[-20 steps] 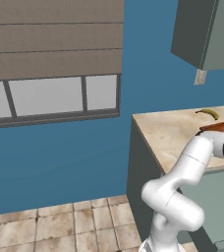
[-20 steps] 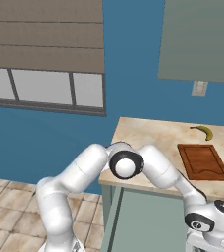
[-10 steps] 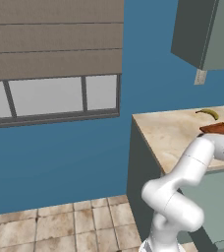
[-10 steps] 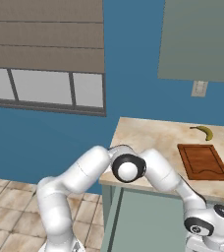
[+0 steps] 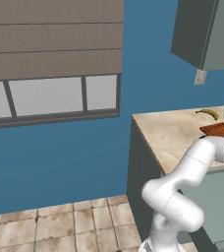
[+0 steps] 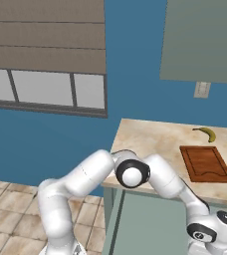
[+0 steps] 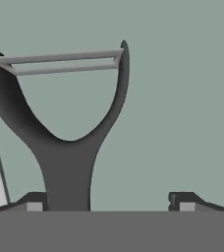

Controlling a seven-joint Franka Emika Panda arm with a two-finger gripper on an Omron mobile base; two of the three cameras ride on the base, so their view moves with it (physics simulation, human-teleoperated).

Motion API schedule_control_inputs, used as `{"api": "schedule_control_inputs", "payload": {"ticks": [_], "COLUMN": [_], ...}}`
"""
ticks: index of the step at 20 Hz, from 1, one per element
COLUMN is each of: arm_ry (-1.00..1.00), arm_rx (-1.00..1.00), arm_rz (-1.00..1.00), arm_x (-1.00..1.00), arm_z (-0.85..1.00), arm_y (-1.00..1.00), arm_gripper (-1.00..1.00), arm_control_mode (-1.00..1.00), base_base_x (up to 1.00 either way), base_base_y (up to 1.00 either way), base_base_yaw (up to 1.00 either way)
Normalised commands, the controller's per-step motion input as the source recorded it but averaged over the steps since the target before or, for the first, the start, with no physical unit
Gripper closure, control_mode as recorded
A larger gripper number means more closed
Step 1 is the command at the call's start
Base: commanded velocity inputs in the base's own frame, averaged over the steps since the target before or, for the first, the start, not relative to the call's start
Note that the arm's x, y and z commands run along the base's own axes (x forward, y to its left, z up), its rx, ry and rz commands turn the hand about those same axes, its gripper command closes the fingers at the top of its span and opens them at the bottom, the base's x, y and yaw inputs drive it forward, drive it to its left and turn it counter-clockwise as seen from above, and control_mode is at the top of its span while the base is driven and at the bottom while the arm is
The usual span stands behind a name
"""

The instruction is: Open the drawer on the right and place the cutting tools on the cutting board.

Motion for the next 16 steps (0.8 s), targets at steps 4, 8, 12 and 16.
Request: {"api": "schedule_control_inputs", "payload": {"ticks": [4,8,12,16], "arm_ry": [0.0,0.0,-0.03,-0.09], "arm_rx": [0.0,0.0,0.0,0.0], "arm_rz": [0.0,0.0,-0.02,-0.04], "arm_x": [0.0,0.0,-0.01,-0.16], "arm_z": [0.0,0.04,0.68,1.0], "arm_y": [0.0,0.0,0.28,0.52], "arm_gripper": [1.0,1.0,1.0,1.0], "arm_control_mode": [-1.0,-1.0,-1.0,-1.0], "base_base_x": [0.0,0.0,0.0,0.0], "base_base_y": [0.0,0.0,0.0,0.0], "base_base_yaw": [0.0,0.0,0.0,0.0]}}
